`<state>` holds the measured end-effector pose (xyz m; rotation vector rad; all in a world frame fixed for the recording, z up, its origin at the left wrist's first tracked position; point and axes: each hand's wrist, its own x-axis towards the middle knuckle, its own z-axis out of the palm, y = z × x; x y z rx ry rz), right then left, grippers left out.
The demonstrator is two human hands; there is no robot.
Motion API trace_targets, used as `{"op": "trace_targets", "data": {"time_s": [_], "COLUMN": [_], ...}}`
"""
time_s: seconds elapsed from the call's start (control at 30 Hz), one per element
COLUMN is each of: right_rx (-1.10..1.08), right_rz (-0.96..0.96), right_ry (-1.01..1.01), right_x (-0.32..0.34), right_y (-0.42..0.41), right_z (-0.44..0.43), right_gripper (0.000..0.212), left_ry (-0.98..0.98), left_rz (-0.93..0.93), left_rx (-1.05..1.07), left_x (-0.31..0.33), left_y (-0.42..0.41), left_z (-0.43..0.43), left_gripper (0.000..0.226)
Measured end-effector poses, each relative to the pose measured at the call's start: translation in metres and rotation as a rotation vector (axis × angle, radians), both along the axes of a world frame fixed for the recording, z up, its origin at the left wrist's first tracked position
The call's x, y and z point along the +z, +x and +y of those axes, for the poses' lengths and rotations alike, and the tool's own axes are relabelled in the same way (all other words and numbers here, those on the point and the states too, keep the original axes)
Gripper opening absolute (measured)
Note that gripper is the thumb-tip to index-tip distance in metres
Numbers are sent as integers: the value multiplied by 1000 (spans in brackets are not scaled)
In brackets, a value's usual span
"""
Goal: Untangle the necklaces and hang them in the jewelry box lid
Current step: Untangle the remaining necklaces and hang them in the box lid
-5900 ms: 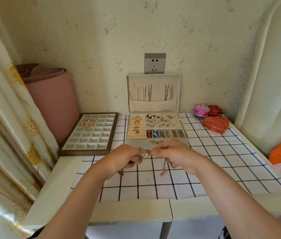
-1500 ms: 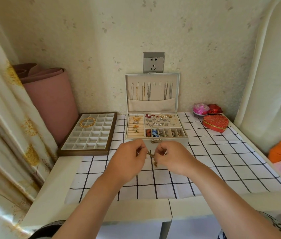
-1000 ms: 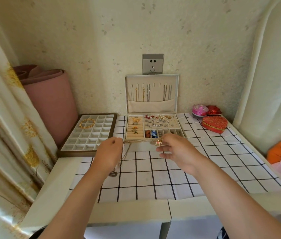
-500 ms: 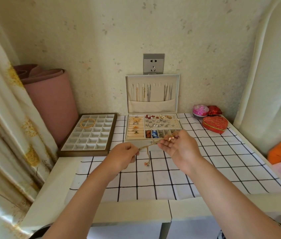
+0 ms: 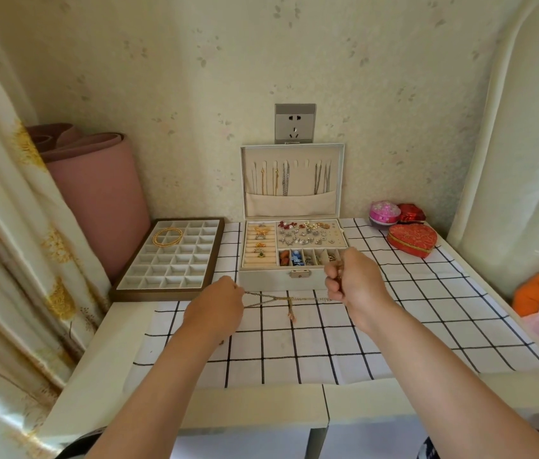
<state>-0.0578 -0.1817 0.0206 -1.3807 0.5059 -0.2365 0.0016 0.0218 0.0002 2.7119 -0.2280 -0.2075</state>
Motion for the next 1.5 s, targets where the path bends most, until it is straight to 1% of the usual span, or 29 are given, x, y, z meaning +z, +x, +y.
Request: {"op": "trace_targets", "data": {"time_s": [0.07,0.13,0.17,0.23,0.3,0.37,0.5,0.63,0.8,0.9,0.97,1.0,1.03,1.1,1.2,1.27,1.33,1.43,1.47,1.5], "right_rx": [127,310,395,512,558,572,596,578,533,519,466,428,394,350,269,210,160,133,133,128], "right_rz": [85,159,183,250,312,317,292,291,345,329,291,258,213,126,37,10,20,62,79,96], "right_ry": [-314,-654,-791,-980,-1048,-1022,-950,-909,-918,-908,-893,-845,-753,-495,-103,58,91,65,23,-68], "right_x": [-2,-9,-14,-18,-17,-16,-12,-11,-12,-12,-11,-10,-9,-5,-3,-2,0,3,2,1], "right_y": [-4,-8,-9,-12,-13,-12,-11,-11,-11,-11,-9,-8,-7,-6,-4,-2,0,0,-1,-1], "right_z": [7,11,12,13,13,11,3,-1,-8,-10,-10,-9,-8,-2,7,10,9,8,9,10], "right_gripper": [28,22,19,15,17,18,14,15,20,21,24,25,25,24,20,17,14,17,20,23], "left_ry": [73,94,104,120,106,108,141,135,141,156,164,166,161,131,114,114,127,125,114,100], "left_rz": [-50,-69,-67,-67,-81,-119,-254,-351,-350,-316,-263,-225,-187,-132,-101,-80,-68,-38,-23,-5], "left_rx": [-21,-44,-68,-144,-199,-200,-156,-137,-152,-153,-153,-156,-164,-193,-237,-242,-244,-250,-256,-265], "left_x": [-2,-6,-7,-8,-8,-5,0,4,4,3,3,3,2,1,2,4,5,5,6,6], "left_y": [-2,-5,-5,-7,-8,-8,-7,-7,-8,-7,-6,-5,-5,-7,-10,-12,-13,-14,-14,-14], "left_z": [-4,-7,-9,-11,-11,-10,-10,-11,-10,-5,-1,2,3,5,6,8,10,14,15,16], "left_gripper": [18,18,17,16,15,18,25,24,21,20,19,19,20,19,17,16,15,15,15,15]}}
